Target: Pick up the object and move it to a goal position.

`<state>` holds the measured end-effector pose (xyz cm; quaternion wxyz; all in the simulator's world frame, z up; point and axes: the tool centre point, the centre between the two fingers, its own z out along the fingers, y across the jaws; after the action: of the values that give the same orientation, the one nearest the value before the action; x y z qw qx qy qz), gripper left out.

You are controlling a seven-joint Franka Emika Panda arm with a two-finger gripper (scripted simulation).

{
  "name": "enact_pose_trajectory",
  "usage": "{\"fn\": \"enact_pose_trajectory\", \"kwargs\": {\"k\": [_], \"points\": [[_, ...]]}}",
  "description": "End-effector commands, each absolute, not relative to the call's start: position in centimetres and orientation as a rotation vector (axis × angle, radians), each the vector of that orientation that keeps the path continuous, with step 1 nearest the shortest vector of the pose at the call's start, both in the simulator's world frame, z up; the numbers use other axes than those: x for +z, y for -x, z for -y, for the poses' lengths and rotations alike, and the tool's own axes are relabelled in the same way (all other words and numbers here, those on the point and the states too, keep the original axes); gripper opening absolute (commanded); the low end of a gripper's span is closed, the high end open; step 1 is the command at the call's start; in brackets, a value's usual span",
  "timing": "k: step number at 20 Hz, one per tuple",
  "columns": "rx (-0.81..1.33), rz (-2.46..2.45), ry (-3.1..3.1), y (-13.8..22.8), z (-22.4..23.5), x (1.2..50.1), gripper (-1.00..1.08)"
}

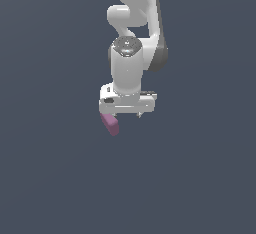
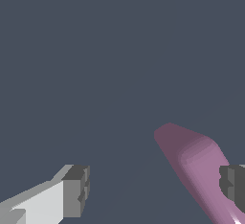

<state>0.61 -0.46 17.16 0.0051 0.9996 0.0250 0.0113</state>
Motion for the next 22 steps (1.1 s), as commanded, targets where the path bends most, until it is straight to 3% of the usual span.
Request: {"fn": "enact_pose_trajectory", "kwargs": {"k": [1,11,22], "points": [[0.035,-0.078,-3.13,-0.6,0.5,17.2,1.0],[0.142,-0.036,-3.112,-2.0,2.4,20.5,1.0],[0.13,-0.091,-3.111,-1.7,2.8,20.0,1.0]]}}
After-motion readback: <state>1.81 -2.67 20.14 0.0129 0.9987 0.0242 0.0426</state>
